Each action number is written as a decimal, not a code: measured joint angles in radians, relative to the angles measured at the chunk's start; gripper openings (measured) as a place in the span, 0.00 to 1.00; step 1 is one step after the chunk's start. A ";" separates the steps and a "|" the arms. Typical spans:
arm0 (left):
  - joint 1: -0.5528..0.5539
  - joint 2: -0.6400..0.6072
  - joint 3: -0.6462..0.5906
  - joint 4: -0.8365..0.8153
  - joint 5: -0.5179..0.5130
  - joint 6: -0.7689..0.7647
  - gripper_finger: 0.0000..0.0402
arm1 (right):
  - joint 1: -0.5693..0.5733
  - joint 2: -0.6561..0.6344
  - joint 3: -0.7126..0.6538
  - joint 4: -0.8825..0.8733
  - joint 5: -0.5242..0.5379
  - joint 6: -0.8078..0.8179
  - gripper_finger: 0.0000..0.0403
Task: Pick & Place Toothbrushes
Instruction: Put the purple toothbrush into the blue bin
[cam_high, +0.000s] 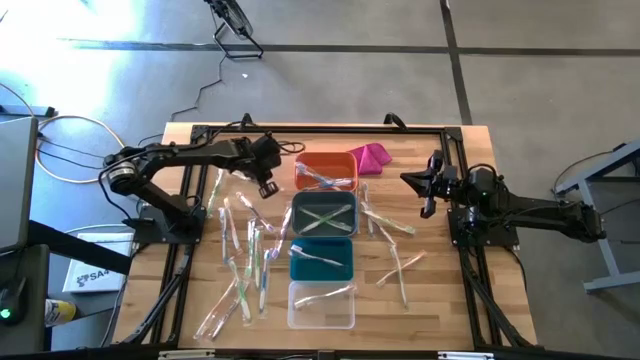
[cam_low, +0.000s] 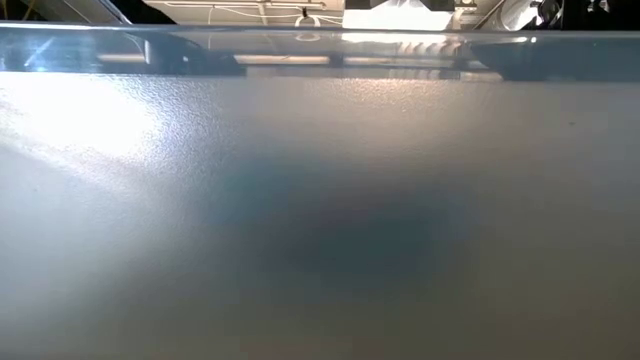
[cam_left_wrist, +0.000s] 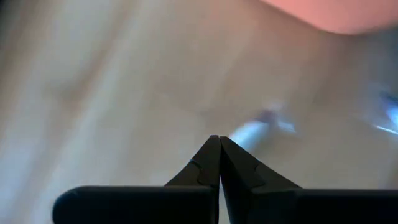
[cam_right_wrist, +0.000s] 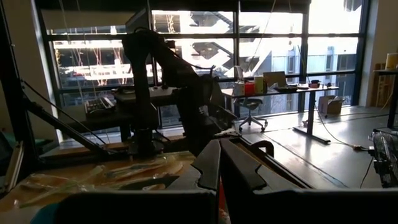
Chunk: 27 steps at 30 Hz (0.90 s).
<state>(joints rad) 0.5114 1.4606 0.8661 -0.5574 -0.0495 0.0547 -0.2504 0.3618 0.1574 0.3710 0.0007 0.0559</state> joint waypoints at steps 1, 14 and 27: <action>-0.001 0.001 0.000 -0.009 0.049 0.014 0.00 | 0.000 0.000 0.000 0.000 0.000 0.000 0.01; -0.014 0.077 -0.057 -0.019 0.161 0.012 0.00 | 0.000 0.000 0.000 -0.001 0.000 0.000 0.01; -0.016 0.145 -0.055 0.113 0.035 0.011 0.00 | 0.000 0.000 0.000 -0.002 0.001 0.000 0.01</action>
<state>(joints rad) 0.4953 1.6052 0.8112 -0.4445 -0.0147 0.0661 -0.2508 0.3618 0.1574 0.3695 0.0013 0.0556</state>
